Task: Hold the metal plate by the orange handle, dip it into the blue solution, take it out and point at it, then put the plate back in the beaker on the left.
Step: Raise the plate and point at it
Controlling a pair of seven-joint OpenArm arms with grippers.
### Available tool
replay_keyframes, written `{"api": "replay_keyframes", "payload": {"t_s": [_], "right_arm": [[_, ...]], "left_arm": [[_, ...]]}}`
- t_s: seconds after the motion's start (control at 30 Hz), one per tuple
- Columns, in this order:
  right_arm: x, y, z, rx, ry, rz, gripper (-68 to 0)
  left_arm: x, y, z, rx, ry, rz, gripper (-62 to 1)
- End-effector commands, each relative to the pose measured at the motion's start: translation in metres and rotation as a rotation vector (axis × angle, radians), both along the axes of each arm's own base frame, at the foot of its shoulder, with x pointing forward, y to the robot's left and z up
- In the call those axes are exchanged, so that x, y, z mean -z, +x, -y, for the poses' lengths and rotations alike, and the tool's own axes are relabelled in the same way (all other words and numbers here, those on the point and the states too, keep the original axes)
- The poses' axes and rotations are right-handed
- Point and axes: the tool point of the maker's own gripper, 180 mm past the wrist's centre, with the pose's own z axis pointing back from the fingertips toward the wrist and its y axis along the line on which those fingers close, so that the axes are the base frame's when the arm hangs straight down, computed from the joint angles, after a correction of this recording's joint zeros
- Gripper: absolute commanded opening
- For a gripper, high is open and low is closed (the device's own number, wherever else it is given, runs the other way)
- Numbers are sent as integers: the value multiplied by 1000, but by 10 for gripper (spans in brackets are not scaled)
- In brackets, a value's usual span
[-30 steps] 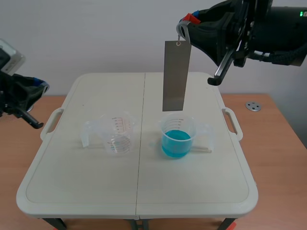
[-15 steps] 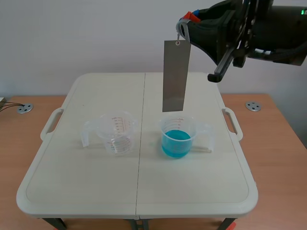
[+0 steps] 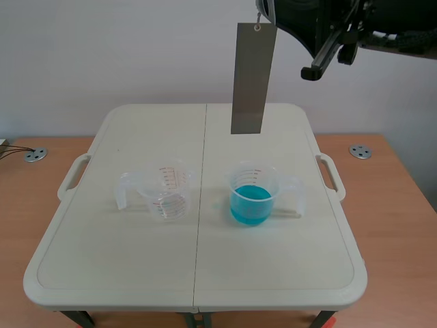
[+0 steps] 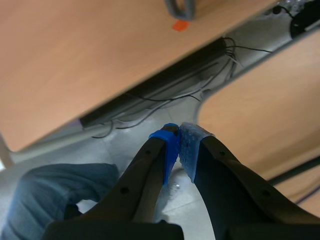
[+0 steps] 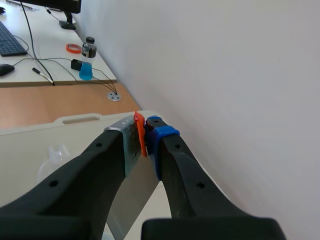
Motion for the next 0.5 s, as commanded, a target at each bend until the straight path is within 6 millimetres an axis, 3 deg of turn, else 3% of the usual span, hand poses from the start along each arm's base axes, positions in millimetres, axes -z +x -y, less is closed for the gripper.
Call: {"api": "replay_keyframes", "payload": {"t_s": [0.0,0.17,0.47], "right_arm": [[-22,-2,-1,-16,20,58,-660],[-26,-1,-6,-27,10,70,-660],[-31,1,-30,-55,15,62,-660]], "left_arm": [[1,-6,7,-7,-15,1,-582],[9,-26,20,-38,-25,-22,-582],[14,-36,36,-41,-78,-51,-582]]}}
